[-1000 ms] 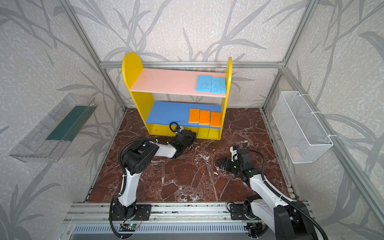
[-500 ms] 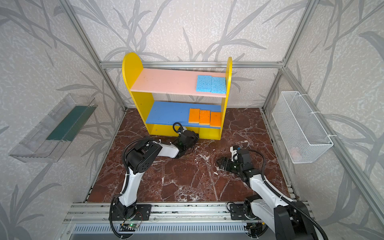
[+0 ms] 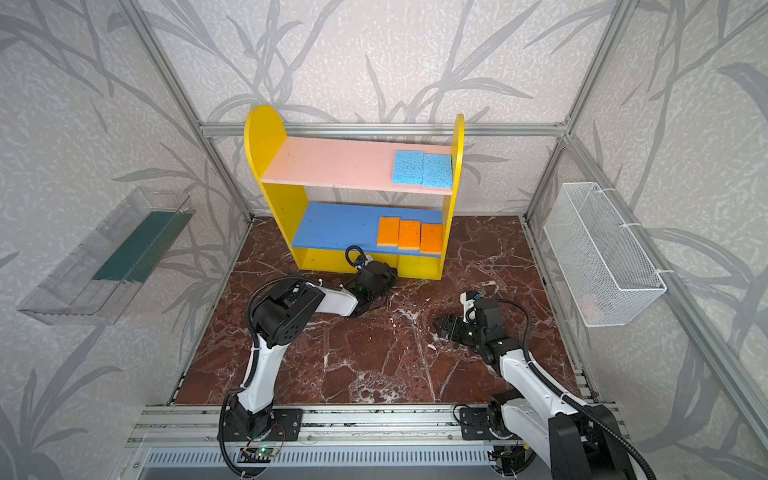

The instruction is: Place and organize the cleaning sponges onto the shelf

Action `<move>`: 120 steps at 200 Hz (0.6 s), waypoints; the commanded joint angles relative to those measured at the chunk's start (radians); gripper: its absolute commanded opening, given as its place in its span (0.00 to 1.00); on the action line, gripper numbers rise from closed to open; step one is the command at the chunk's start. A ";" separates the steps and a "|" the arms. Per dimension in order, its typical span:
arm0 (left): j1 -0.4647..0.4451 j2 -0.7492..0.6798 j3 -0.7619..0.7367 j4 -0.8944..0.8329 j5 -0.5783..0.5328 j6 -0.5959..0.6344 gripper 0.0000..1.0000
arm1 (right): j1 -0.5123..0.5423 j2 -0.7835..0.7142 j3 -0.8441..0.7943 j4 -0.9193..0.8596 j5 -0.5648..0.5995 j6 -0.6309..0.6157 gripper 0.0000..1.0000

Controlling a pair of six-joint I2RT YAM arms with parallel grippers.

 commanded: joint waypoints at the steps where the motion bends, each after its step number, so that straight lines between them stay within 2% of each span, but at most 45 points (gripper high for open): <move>1: 0.010 -0.043 -0.031 -0.007 -0.023 -0.007 0.00 | 0.004 -0.017 -0.005 0.002 0.008 -0.001 0.83; 64: 0.023 -0.144 -0.139 -0.009 -0.042 0.038 0.00 | 0.004 -0.037 -0.007 -0.007 0.022 0.000 0.83; 120: 0.014 -0.357 -0.263 -0.105 -0.050 0.165 0.00 | 0.004 -0.062 0.020 0.001 0.030 0.019 0.83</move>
